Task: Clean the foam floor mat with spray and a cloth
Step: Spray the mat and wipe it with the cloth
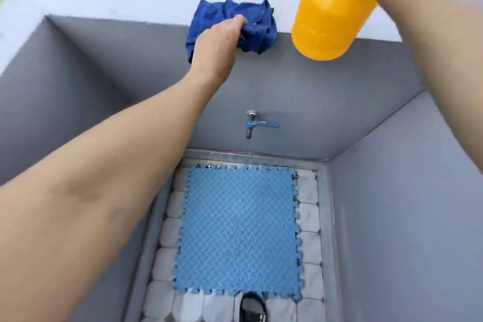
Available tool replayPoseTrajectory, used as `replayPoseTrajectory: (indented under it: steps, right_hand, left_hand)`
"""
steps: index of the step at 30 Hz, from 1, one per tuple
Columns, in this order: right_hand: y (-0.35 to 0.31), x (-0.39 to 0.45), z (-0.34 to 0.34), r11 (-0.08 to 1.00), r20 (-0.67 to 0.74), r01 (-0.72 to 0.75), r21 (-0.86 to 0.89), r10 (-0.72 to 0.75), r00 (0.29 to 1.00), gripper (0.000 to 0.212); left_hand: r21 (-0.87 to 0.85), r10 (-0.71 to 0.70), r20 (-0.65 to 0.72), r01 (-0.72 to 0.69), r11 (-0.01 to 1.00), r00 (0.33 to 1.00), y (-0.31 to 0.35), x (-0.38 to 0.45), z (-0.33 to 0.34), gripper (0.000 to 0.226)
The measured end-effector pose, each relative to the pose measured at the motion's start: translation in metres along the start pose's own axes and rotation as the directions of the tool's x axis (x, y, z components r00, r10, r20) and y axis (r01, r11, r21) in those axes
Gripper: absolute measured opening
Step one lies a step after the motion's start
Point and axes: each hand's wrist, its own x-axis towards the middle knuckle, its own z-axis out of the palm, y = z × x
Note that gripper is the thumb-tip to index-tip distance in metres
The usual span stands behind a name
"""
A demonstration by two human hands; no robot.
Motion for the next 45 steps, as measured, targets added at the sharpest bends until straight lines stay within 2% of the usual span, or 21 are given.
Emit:
replayPoseTrajectory:
  steps: [2,4,5,6,7,8,9,11,13,16,19,21,23,26,28,30,33,36,38,42,45]
  right_hand:
    - [0.000,-0.047,-0.005,0.996,-0.006,0.014,0.085,-0.013,1.000,0.017]
    - [0.008,-0.094,0.002,0.966,-0.224,0.185,0.183,-0.143,0.964,0.004]
    - [0.019,-0.117,0.012,0.939,-0.299,0.240,0.245,-0.162,0.940,0.017]
    - [0.035,-0.137,0.023,0.918,-0.270,0.205,0.339,-0.114,0.956,0.042]
    - [0.057,-0.161,0.043,0.885,-0.165,0.100,0.454,-0.027,0.986,0.062]
    - [0.080,-0.185,0.064,0.854,-0.038,0.004,0.520,0.019,0.999,0.066]
    - [0.101,-0.212,0.085,0.842,0.075,-0.088,0.533,0.057,0.996,0.057]
    - [0.153,-0.264,0.133,0.894,0.240,-0.210,0.395,0.121,0.963,0.033]
    - [0.215,-0.313,0.188,0.937,0.355,-0.265,0.227,0.174,0.919,0.027]
    - [0.309,-0.374,0.264,0.922,0.512,-0.383,0.056,0.303,0.804,0.013]
    - [0.393,-0.424,0.334,0.902,0.600,-0.418,-0.110,0.396,0.695,0.035]
    - [0.430,-0.444,0.368,0.905,0.622,-0.389,-0.172,0.406,0.669,0.041]
    - [0.460,-0.459,0.399,0.931,0.641,-0.303,-0.202,0.360,0.678,0.042]
    - [0.488,-0.471,0.431,0.965,0.653,-0.153,-0.212,0.257,0.712,0.044]
    - [0.502,-0.477,0.443,0.973,0.646,-0.067,-0.221,0.197,0.737,0.046]
    - [0.508,-0.480,0.452,0.968,0.610,-0.040,-0.249,0.189,0.770,0.044]
    - [0.507,-0.487,0.456,0.955,0.530,-0.042,-0.295,0.200,0.824,0.041]
    - [0.505,-0.486,0.455,0.956,0.585,-0.052,-0.289,0.219,0.781,0.040]
    - [0.499,-0.486,0.450,0.965,0.610,-0.132,-0.224,0.245,0.754,0.037]
    - [0.497,-0.494,0.451,0.977,0.500,-0.167,-0.134,0.212,0.839,0.046]
    - [0.496,-0.495,0.455,0.989,0.475,-0.131,-0.073,0.150,0.867,0.042]
  left_hand:
    - [-0.108,-0.079,-0.039,0.075,0.991,0.996,-0.008,-0.028,-0.009,0.036]
    - [-0.249,-0.167,-0.067,0.146,0.958,0.984,-0.021,-0.066,-0.012,0.033]
    - [-0.317,-0.227,-0.066,0.195,0.928,0.972,-0.029,-0.088,-0.008,0.032]
    - [-0.383,-0.291,-0.047,0.252,0.889,0.955,-0.037,-0.110,-0.001,0.032]
    - [-0.438,-0.354,-0.015,0.312,0.843,0.935,-0.047,-0.135,0.012,0.031]
    - [-0.481,-0.408,0.018,0.365,0.797,0.913,-0.059,-0.159,0.026,0.028]
    - [-0.509,-0.452,0.049,0.412,0.756,0.891,-0.071,-0.185,0.045,0.026]
    - [-0.530,-0.512,0.116,0.490,0.693,0.851,-0.093,-0.238,0.086,0.025]
    - [-0.521,-0.570,0.167,0.563,0.642,0.805,-0.115,-0.297,0.138,0.031]
    - [-0.456,-0.610,0.202,0.625,0.634,0.766,-0.150,-0.389,0.222,0.045]
    - [-0.282,-0.562,0.301,0.635,0.719,0.770,-0.188,-0.494,0.321,0.066]
    - [-0.175,-0.513,0.443,0.632,0.755,0.736,-0.213,-0.557,0.382,0.080]
    - [-0.138,-0.437,0.561,0.599,0.789,0.703,-0.231,-0.612,0.440,0.080]
    - [-0.084,-0.254,0.633,0.391,0.917,0.732,-0.240,-0.669,0.506,0.079]
    - [-0.013,-0.221,0.577,0.279,0.960,0.787,-0.242,-0.687,0.537,0.081]
    - [0.009,-0.223,0.466,0.247,0.969,0.857,-0.243,-0.690,0.553,0.080]
    - [0.023,-0.193,0.379,0.199,0.980,0.905,-0.247,-0.690,0.564,0.079]
    - [0.005,-0.198,0.372,0.211,0.977,0.907,-0.248,-0.689,0.565,0.078]
    - [-0.096,-0.217,0.376,0.270,0.958,0.901,-0.246,-0.689,0.562,0.074]
    - [-0.290,-0.355,0.280,0.431,0.854,0.892,-0.239,-0.663,0.565,0.065]
    - [-0.147,-0.310,0.262,0.355,0.923,0.914,-0.233,-0.651,0.574,0.072]
